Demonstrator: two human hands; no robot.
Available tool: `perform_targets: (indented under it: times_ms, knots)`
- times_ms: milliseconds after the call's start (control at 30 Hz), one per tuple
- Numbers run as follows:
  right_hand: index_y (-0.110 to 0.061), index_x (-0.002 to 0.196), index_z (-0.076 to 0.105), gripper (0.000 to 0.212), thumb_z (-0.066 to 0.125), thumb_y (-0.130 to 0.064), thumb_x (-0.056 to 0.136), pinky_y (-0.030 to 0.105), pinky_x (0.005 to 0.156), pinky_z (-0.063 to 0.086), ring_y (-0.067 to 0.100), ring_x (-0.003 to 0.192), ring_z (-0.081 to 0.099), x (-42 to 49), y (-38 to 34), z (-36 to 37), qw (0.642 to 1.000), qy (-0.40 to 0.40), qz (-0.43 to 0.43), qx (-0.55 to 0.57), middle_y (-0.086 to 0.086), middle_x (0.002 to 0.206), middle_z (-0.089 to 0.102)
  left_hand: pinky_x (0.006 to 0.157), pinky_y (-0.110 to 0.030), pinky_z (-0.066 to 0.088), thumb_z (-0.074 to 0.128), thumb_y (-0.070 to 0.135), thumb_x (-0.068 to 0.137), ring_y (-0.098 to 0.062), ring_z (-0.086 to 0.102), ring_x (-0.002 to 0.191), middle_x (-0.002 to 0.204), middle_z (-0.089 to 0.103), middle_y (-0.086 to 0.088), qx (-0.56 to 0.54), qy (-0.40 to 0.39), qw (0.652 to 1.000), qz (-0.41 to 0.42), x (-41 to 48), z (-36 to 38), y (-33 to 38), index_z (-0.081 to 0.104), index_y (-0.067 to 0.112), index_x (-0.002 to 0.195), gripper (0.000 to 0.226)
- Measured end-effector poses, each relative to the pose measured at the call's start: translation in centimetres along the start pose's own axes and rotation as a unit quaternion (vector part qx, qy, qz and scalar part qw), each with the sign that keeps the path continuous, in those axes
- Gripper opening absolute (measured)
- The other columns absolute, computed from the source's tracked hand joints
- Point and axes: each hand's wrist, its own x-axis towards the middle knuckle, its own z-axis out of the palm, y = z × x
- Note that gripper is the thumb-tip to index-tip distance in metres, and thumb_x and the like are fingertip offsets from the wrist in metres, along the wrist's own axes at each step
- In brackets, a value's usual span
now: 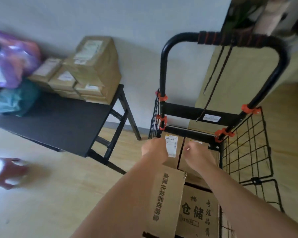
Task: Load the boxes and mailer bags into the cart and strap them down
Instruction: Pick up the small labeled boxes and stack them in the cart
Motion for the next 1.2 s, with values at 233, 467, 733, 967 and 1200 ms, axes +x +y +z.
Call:
perform_targets:
  times_ms: [233, 467, 733, 967, 1200]
  knots:
    - [-0.030, 0.102, 0.067, 0.021, 0.046, -0.026, 0.099, 0.032, 0.069, 0.054, 0.017, 0.084, 0.063, -1.8, -9.6, -1.7, 0.999, 0.032, -0.037, -0.017, -0.006, 0.094, 0.068, 0.068, -0.033, 0.047, 0.049, 0.007, 0.091, -0.024, 0.059, 0.095, 0.115, 0.061, -0.008, -0.004, 0.055, 0.998, 0.016, -3.2, -5.9, -8.9, 0.054, 0.015, 0.123, 0.033]
    - [-0.025, 0.094, 0.067, 0.018, 0.049, -0.027, 0.099, 0.025, 0.060, 0.048, 0.011, 0.071, 0.058, -5.9, -20.3, 3.7, 0.998, 0.019, -0.065, -0.016, -0.004, 0.090, 0.066, 0.067, -0.035, 0.050, 0.050, 0.009, 0.089, -0.027, 0.061, 0.087, 0.096, 0.060, -0.003, -0.048, 0.036, 0.998, -0.017, -6.7, -8.8, -21.2, 0.060, 0.015, 0.113, 0.027]
    - [-0.026, 0.092, 0.069, 0.021, 0.049, -0.022, 0.099, 0.026, 0.067, 0.049, 0.019, 0.084, 0.060, -11.1, -32.1, 10.9, 0.997, 0.006, -0.064, -0.037, -0.002, 0.099, 0.068, 0.080, -0.036, 0.054, 0.054, 0.014, 0.088, -0.031, 0.063, 0.095, 0.105, 0.067, -0.008, -0.103, 0.063, 0.993, -0.011, -9.8, -10.1, -34.7, 0.063, 0.014, 0.111, 0.025]
    - [-0.026, 0.107, 0.069, 0.019, 0.052, -0.024, 0.099, 0.022, 0.062, 0.044, 0.014, 0.087, 0.058, -14.1, -38.3, 12.0, 0.995, 0.030, -0.089, -0.037, -0.003, 0.106, 0.067, 0.067, -0.028, 0.048, 0.055, 0.016, 0.094, -0.018, 0.059, 0.079, 0.094, 0.062, -0.002, -0.144, 0.105, 0.984, -0.019, -11.1, -12.6, -40.4, 0.062, 0.017, 0.111, 0.019]
    - [-0.025, 0.103, 0.071, 0.022, 0.049, -0.026, 0.100, 0.026, 0.065, 0.046, 0.016, 0.086, 0.059, -13.2, -42.3, 9.1, 0.989, 0.107, -0.101, 0.002, -0.003, 0.101, 0.069, 0.073, -0.030, 0.049, 0.051, 0.012, 0.094, -0.020, 0.058, 0.087, 0.109, 0.063, -0.003, -0.163, 0.155, 0.974, -0.027, -10.0, -16.7, -41.2, 0.058, 0.021, 0.119, 0.028]
